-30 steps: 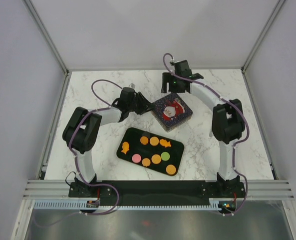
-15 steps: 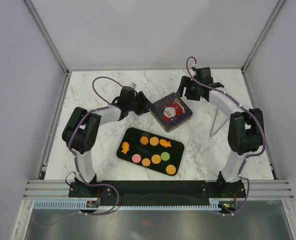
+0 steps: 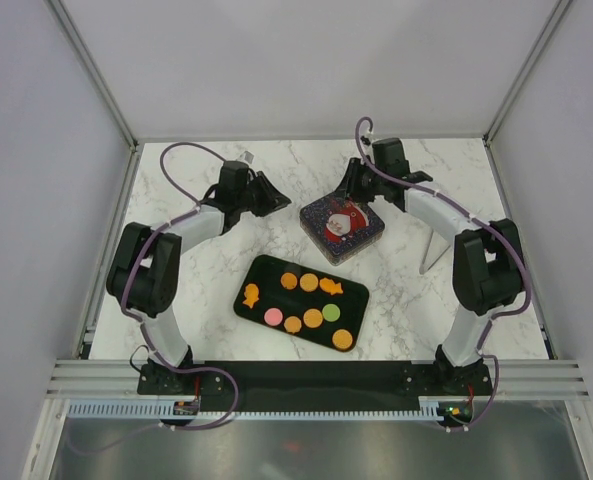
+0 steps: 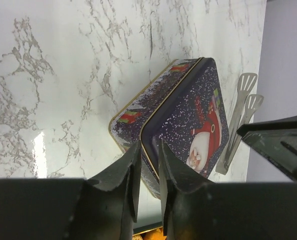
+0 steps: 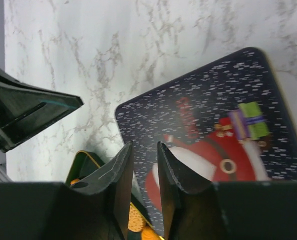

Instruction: Pack the cookies

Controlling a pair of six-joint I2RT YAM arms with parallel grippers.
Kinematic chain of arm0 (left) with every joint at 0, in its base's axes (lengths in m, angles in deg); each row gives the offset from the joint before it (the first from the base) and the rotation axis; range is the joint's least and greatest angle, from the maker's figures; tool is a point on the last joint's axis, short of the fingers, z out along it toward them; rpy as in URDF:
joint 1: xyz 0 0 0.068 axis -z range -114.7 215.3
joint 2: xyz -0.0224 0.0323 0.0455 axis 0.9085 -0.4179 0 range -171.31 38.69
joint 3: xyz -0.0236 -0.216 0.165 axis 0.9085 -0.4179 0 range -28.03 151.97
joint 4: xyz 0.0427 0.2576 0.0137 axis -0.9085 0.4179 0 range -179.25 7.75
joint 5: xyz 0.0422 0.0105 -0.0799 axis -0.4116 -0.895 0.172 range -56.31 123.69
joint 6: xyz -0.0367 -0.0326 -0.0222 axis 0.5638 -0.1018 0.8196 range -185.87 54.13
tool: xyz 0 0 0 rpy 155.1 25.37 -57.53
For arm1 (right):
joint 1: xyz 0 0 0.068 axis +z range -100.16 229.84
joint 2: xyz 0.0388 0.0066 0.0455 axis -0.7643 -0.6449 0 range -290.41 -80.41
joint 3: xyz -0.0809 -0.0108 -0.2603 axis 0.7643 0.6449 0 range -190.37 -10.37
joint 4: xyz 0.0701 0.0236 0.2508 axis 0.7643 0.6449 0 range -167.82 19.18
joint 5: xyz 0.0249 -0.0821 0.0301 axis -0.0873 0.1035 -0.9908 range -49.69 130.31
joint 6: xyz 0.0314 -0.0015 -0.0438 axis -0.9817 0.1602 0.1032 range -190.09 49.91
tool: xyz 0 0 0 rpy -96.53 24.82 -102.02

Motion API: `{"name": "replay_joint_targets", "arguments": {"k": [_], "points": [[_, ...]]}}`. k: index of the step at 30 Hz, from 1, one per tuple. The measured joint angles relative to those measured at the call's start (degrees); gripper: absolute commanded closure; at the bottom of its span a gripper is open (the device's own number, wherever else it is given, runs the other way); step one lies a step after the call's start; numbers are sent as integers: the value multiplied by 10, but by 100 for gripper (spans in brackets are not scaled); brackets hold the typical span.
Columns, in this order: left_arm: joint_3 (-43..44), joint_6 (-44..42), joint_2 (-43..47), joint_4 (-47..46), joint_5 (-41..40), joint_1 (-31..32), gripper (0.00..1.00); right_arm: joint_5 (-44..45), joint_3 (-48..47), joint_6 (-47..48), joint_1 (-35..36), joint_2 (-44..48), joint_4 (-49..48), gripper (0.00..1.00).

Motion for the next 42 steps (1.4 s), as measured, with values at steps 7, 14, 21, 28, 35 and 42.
{"name": "replay_joint_targets", "arguments": {"k": [7,14,21,28,35,42], "points": [[5,-5,3,10,5,-3,86,-42,-15,-33,57,-19,-42,92],[4,-5,45,34,11,-32,98,-118,-34,-101,63,-92,-136,100],[9,-16,134,48,10,-60,98,-150,-47,-151,66,-131,-195,100],[17,-20,140,59,10,-60,98,-136,-99,-162,75,-224,-195,100],[17,-20,139,67,10,-60,98,-142,-100,-179,79,-239,-208,100],[17,-20,139,69,11,-63,98,-141,-110,-177,79,-239,-196,100]]}}
